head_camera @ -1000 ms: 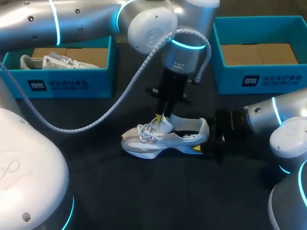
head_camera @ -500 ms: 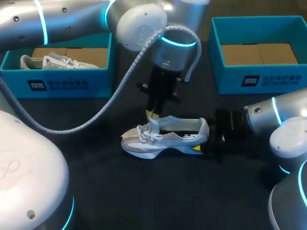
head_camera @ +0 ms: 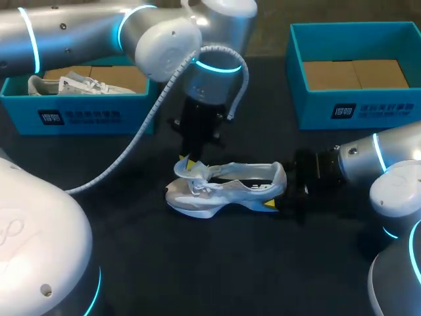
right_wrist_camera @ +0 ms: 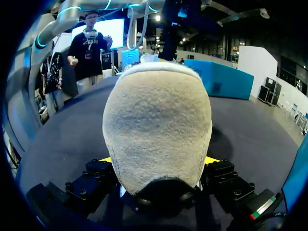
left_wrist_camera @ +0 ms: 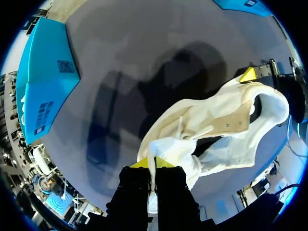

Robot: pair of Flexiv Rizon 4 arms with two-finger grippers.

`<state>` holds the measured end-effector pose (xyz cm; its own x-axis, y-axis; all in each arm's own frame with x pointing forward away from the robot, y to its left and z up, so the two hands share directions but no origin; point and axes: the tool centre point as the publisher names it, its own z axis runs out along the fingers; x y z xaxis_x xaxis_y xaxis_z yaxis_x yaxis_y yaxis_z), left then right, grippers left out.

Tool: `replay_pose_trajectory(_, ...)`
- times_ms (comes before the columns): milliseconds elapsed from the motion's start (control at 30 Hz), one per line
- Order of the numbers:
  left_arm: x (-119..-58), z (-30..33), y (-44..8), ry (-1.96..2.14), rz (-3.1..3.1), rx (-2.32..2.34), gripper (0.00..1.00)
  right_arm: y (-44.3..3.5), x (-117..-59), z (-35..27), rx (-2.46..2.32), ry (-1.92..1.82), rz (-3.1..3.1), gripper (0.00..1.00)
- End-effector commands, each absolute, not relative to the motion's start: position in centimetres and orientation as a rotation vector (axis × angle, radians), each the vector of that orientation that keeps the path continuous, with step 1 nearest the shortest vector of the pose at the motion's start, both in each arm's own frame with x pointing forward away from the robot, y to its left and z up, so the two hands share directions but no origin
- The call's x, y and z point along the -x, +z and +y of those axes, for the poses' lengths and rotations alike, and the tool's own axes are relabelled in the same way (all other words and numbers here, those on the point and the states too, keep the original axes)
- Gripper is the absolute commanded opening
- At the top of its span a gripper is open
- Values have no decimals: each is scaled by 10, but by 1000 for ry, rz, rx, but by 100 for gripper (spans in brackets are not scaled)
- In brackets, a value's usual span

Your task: Take the shoe out of the shoebox, open the shoe tongue, remove and reinsert the insole, then place the shoe into the shoebox

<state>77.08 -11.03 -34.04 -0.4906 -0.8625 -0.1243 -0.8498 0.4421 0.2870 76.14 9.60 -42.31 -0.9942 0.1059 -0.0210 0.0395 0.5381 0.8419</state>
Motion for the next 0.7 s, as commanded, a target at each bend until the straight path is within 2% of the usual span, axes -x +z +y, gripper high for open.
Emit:
replay_pose_trajectory(33,-768,-98,-346,-470,-2641,-1567,0,-424,-761,98,-130,1464,2695,0)
replay_pose_trajectory(233,-763,-88,-359,-367,-2600,-1633,0,-424,-761,98,-130,1464,2695,0)
replay_pose_trajectory(267,-762,-87,-360,-359,-2592,-1642,4,-424,-761,98,-130,1464,2695,0)
replay_pose_trajectory(333,-759,-83,-363,-347,-2592,-1657,24,-424,-761,98,-130,1464,2695,0)
replay_pose_trajectory(400,-758,-79,-366,-348,-2591,-1656,48,-424,-761,98,-130,1464,2695,0)
replay_pose_trajectory(467,-758,-76,-368,-335,-2581,-1669,86,-424,-761,98,-130,1464,2695,0)
replay_pose_trajectory(500,-758,-73,-368,-337,-2580,-1666,95,-424,-761,98,-130,1464,2695,0)
replay_pose_trajectory(567,-759,-70,-368,-320,-2568,-1676,100,-424,-761,98,-130,1464,2695,0)
replay_pose_trajectory(700,-761,-65,-368,-320,-2564,-1679,98,-424,-761,98,-130,1464,2695,0)
